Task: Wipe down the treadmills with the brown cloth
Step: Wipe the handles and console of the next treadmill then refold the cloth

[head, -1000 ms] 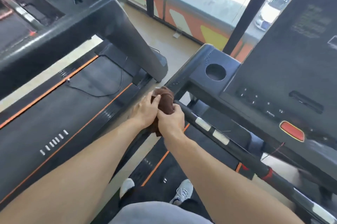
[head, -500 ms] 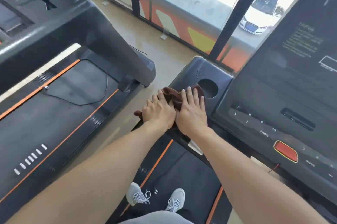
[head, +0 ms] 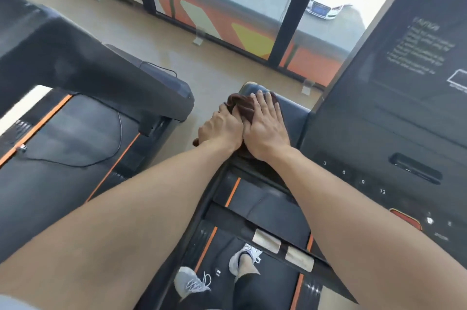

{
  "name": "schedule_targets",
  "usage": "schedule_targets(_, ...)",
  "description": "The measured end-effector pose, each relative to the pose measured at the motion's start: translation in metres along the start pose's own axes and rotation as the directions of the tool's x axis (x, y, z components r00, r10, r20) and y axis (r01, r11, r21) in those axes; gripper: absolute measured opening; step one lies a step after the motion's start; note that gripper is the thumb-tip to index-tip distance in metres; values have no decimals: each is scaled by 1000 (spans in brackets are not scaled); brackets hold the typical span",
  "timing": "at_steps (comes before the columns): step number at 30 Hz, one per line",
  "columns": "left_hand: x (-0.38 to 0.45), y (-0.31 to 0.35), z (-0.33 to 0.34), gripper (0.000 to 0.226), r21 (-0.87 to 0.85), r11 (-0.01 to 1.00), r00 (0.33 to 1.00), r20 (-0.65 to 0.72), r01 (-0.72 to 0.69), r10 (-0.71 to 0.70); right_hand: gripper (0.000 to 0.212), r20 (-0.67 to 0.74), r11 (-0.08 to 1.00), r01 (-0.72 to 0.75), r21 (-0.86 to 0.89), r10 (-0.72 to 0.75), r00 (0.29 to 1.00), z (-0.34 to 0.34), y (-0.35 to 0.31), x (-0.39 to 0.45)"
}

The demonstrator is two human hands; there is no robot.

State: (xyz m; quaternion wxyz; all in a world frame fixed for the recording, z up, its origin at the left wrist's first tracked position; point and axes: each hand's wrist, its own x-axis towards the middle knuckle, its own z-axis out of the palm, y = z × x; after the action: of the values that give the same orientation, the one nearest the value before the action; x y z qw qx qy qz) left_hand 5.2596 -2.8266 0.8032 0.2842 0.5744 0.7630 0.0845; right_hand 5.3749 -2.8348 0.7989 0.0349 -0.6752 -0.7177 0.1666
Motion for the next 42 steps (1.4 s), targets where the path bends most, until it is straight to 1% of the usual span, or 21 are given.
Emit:
schedule_targets(5,30,26,3,51,23,1000,999,-45,-10,11,71,-43,1000,23,5,-23,999,-10,17,32)
schedule_targets(8,51,35,6,54,40,999,999,-53,-7,9,65,-56,997,-2,82,7,998,-15,22,48)
schedule_targets(12,76,45,8,58,27,1000,999,-38,13,-12,52,-80,989,-44,144,56,995,-26,21,65)
schedule_targets(14,89,50,7,60,22,999,999,-18,38,-37,47,-52,983,-69,169,79,996,-32,21,76)
schedule_targets(17,104,53,9,62,60,996,998,2,65,-65,45,14,974,-81,210,80,997,-39,24,91)
schedule_targets(20,107,53,9,63,54,994,996,-14,90,-89,37,10,976,-64,207,63,998,-39,27,96)
schedule_targets(22,103,55,7,62,31,995,995,-11,99,-98,33,2,977,-63,202,64,998,-38,28,96)
schedule_targets(23,100,56,7,61,28,995,996,0,93,-93,35,5,977,-65,203,66,998,-37,29,95)
schedule_targets(26,85,55,7,61,51,995,996,1,89,-89,49,5,983,-31,178,31,1000,-35,31,90)
schedule_targets(28,66,52,7,66,78,989,992,-42,124,-121,61,14,994,12,109,-14,1000,-33,32,79)
schedule_targets(30,43,45,8,65,152,981,990,-91,120,-107,69,50,998,39,42,-41,998,-29,30,62)
schedule_targets(33,9,31,8,61,259,963,992,-123,70,-39,70,60,998,63,-13,-62,996,-21,26,28)
schedule_targets(37,-28,10,10,64,333,942,994,-107,29,7,67,71,999,39,-28,-37,997,-7,14,-16)
schedule_targets(40,-54,-4,10,66,404,915,996,-79,-5,40,66,113,999,22,26,-25,993,-11,7,-34)
schedule_targets(42,-69,-13,9,65,452,891,995,-69,-33,72,66,168,997,17,75,-29,985,-25,-1,-44)
